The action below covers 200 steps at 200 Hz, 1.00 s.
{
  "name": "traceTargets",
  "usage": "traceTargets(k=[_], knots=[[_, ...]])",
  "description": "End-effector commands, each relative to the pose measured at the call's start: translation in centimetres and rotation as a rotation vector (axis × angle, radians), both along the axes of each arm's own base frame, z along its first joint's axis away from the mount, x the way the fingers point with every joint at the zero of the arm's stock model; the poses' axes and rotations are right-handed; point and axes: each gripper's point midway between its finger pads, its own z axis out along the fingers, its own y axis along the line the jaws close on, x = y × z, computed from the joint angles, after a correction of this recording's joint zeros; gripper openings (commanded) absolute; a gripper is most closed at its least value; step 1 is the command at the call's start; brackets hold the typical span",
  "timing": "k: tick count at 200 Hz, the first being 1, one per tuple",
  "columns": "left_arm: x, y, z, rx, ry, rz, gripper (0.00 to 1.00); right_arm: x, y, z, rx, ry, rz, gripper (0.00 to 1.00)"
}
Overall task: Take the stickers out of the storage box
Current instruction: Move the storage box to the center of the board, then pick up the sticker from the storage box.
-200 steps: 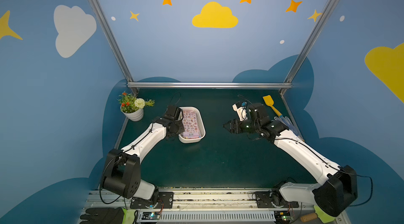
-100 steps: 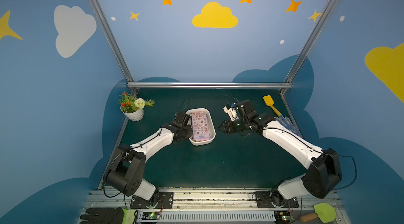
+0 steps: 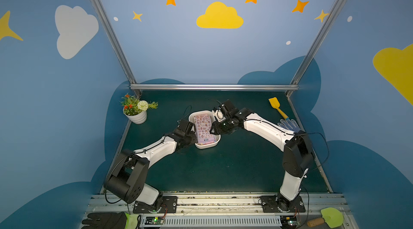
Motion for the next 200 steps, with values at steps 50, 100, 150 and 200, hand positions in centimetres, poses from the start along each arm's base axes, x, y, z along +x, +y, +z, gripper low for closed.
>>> traceTargets(k=[50,100,150,200], knots=[[2.4,0.2,0.8,0.023,-0.043,0.041,0.37,3.5,1.5,-2.2,-0.088,-0.001,-0.019,0.41],[3.2,0.1,0.4,0.024,-0.036,0.052,0.34,6.2,1.3,-4.2,-0.153,-0.013,-0.054,0.44],[3.4,0.1,0.0,0.026,-0.025,0.050,0.28,7.4,1.6,-6.1,-0.174,0.007,-0.065,0.46],[3.6,-0.1,-0.1,0.029,-0.018,0.045,0.25,7.7,2.6,-6.3,-0.123,0.032,-0.052,0.45]])
